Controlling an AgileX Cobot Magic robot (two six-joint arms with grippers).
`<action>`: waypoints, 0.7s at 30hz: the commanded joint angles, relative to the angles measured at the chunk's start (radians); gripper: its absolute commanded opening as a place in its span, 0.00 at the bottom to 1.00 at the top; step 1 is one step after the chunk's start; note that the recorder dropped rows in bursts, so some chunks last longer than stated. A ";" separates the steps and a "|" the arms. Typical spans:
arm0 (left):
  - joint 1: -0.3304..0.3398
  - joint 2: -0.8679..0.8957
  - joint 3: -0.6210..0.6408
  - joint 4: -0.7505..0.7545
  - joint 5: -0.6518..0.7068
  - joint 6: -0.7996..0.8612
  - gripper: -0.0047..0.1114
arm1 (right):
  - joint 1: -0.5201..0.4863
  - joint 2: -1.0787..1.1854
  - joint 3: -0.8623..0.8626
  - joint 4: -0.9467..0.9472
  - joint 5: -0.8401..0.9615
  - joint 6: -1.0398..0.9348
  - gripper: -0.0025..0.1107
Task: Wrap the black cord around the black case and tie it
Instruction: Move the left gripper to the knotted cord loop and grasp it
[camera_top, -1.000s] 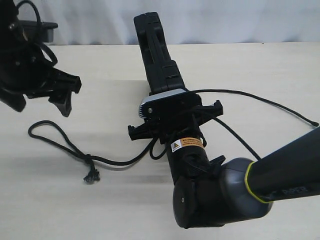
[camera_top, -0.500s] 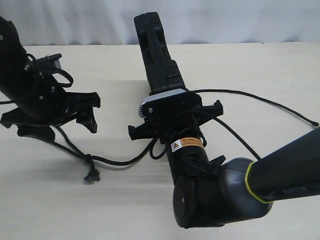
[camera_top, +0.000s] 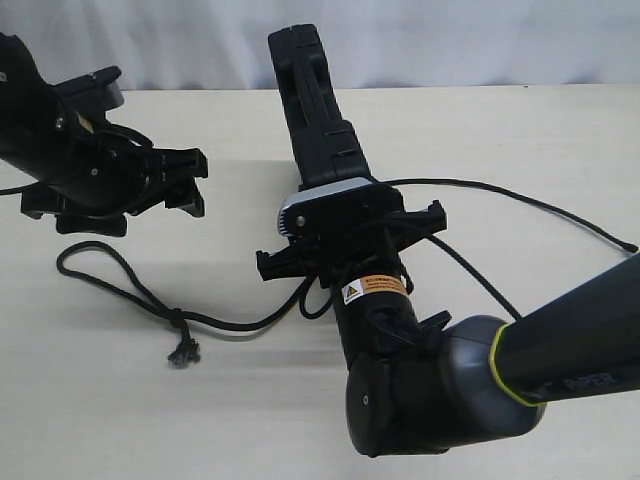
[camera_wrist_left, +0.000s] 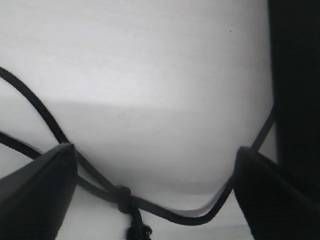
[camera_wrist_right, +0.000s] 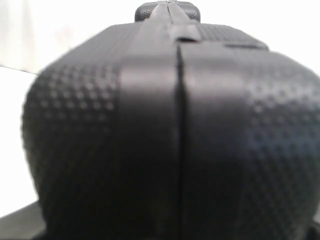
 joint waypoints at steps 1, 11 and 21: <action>0.000 -0.004 0.004 0.004 -0.022 -0.010 0.71 | -0.005 -0.003 -0.002 0.012 -0.021 -0.015 0.06; 0.000 0.041 0.004 -0.047 0.202 -0.074 0.71 | -0.005 -0.003 -0.002 0.007 -0.021 -0.019 0.06; 0.000 0.249 0.004 -0.057 0.135 -0.086 0.66 | -0.005 -0.003 -0.002 -0.003 -0.021 -0.016 0.06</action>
